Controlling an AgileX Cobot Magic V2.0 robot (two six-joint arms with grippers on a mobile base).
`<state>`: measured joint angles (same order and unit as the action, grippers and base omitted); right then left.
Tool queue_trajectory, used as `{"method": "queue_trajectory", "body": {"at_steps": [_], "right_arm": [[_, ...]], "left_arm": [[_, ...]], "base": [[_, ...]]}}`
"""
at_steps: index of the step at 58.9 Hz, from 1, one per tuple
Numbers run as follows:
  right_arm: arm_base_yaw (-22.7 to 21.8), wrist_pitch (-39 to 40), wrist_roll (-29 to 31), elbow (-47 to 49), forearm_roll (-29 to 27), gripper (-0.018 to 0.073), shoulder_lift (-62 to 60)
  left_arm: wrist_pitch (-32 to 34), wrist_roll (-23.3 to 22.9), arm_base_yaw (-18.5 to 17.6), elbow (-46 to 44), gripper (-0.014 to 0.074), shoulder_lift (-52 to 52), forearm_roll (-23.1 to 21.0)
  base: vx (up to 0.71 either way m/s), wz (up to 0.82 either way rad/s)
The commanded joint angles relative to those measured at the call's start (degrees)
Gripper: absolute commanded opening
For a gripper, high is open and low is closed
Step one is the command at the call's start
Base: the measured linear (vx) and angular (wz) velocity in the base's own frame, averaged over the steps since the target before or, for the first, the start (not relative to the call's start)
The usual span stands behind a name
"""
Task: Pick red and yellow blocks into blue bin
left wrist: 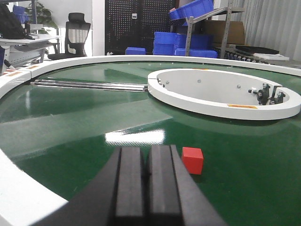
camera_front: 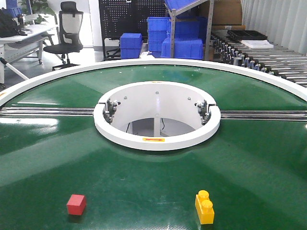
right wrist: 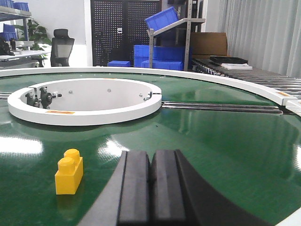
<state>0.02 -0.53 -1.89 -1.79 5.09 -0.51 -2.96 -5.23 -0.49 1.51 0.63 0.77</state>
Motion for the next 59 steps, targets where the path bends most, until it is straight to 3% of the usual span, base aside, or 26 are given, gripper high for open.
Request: {"method": "queue_trajectory", "body": {"at_steps": [1,33,44,51,59], "right_arm": [[0.04,4.67,0.20,-0.35,0.53,-0.0011,-0.66],[0.04,4.67,0.20,-0.35,0.53,-0.0011,-0.66],[0.04,7.60,0.26,-0.35,0.53,-0.0011,-0.66],[0.04,12.81,0.19,2.05,0.54,-0.0011,-0.66],[0.04,10.85,0.25,10.58,0.82,-0.0011,-0.60]], "left_arm": [[4.77,-0.36,-0.34,-1.01,0.0002,1.01,-0.02],[4.77,-0.36,-0.34,-1.01,0.0002,1.01,-0.02],[11.59,-1.46,-0.34,-1.08,0.0002,1.01,-0.02],[18.70,-5.88,-0.34,-4.24,0.0002,1.01,0.10],[16.47,-5.74,-0.47,-13.00,0.0002,1.01,3.09]], "base": [[0.00,0.00],[0.00,0.00],[0.00,0.00],[0.00,0.00],[0.00,0.00]]}}
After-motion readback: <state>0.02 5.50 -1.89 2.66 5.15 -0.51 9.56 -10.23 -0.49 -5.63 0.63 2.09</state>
